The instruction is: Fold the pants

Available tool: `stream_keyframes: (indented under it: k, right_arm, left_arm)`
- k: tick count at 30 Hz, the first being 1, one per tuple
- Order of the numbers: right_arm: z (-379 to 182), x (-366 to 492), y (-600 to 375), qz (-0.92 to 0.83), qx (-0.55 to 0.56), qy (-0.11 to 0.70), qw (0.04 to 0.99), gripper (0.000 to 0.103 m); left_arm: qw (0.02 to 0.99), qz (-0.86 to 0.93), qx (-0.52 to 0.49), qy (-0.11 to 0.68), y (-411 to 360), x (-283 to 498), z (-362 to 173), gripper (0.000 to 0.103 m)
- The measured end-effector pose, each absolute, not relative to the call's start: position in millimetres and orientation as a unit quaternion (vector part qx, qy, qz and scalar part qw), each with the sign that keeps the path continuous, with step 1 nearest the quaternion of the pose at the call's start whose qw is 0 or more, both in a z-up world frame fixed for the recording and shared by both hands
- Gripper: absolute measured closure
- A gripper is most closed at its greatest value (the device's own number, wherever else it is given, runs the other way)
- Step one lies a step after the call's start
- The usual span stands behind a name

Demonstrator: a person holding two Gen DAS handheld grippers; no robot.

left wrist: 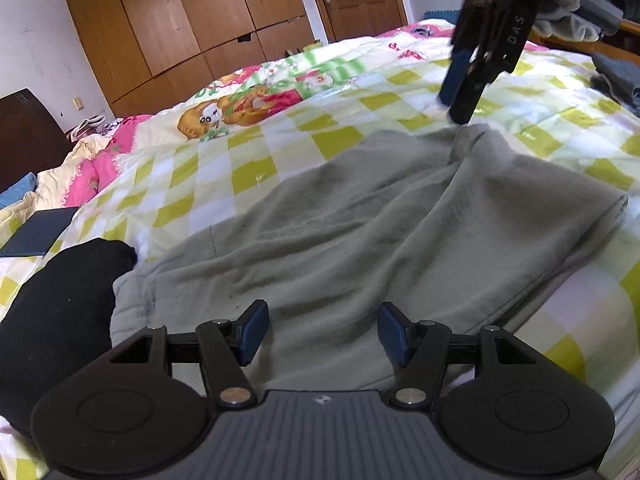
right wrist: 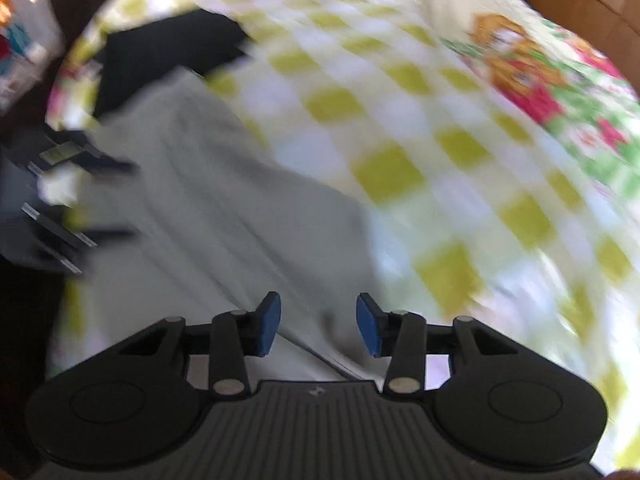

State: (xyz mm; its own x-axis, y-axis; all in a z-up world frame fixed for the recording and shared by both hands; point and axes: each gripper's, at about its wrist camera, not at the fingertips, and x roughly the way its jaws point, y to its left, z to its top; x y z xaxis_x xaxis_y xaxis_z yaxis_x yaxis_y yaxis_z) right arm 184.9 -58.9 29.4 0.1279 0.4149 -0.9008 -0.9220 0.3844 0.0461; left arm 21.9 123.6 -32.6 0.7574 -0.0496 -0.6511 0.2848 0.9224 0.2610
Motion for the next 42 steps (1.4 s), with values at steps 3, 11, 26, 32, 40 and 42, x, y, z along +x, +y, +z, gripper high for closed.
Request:
stream_keyframes:
  k: [3,11,26,32,40,42]
  right_arm:
    - [0.4,183.3,-31.4,0.497,-0.307,0.49,0.647,0.07]
    - [-11.2,178.2,-13.0,0.461,-0.338,0.532,0.625,0.101]
    - [40.3,198.4,-70.8,0.333,-0.289,0.474,0.762,0.056]
    - [10.5,175.1,-155.6,0.271,-0.028,0.542,0.795,0.042]
    - [-63.2,137.9,-200.4,0.281,0.255,0.544,0.748,0.041]
    - [-66.8,136.9,-209.1,0.294,0.297,0.54,0.73,0.063]
  left_arm:
    - [0.922,-0.093,0.183,0.329,120.0,20.0,-35.0,0.03]
    - [0.926,-0.107,0.166,0.323,124.9,17.8,-37.0,0.03]
    - [0.923,-0.104,0.156,0.337,127.3,18.0,-39.2,0.028]
    - [0.922,-0.099,0.167,0.335,123.5,18.2,-37.5,0.028]
    - [0.931,-0.083,0.169,0.314,113.7,15.7,-13.7,0.028]
    - [0.932,-0.082,0.182,0.304,107.1,17.0,-5.8,0.027]
